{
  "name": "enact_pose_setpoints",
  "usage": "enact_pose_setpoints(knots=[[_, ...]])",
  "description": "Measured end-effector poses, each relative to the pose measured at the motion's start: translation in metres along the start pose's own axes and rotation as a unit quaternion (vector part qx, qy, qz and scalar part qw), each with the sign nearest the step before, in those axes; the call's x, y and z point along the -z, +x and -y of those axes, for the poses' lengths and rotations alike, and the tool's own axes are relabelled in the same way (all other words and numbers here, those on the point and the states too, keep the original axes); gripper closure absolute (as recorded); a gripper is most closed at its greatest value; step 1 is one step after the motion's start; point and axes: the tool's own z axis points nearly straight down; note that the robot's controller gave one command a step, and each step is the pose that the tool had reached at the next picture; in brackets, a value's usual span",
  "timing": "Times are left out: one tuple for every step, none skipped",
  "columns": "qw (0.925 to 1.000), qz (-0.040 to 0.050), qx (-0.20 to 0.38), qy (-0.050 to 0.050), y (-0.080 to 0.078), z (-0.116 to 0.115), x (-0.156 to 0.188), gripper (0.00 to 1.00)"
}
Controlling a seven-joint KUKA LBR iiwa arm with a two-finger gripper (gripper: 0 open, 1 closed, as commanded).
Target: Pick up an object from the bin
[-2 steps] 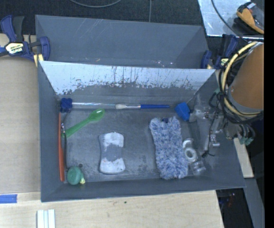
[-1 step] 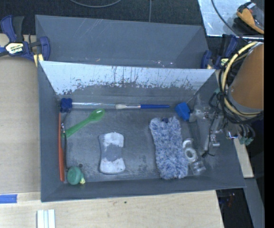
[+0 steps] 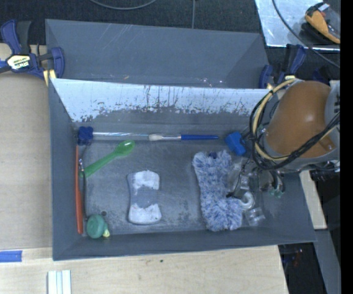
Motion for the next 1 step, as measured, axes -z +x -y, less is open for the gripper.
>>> enact_pose_setpoints(knots=[[1.0000, 0.0010, 0.000, 0.000, -0.0007, 0.0001, 0.0008, 1.00]])
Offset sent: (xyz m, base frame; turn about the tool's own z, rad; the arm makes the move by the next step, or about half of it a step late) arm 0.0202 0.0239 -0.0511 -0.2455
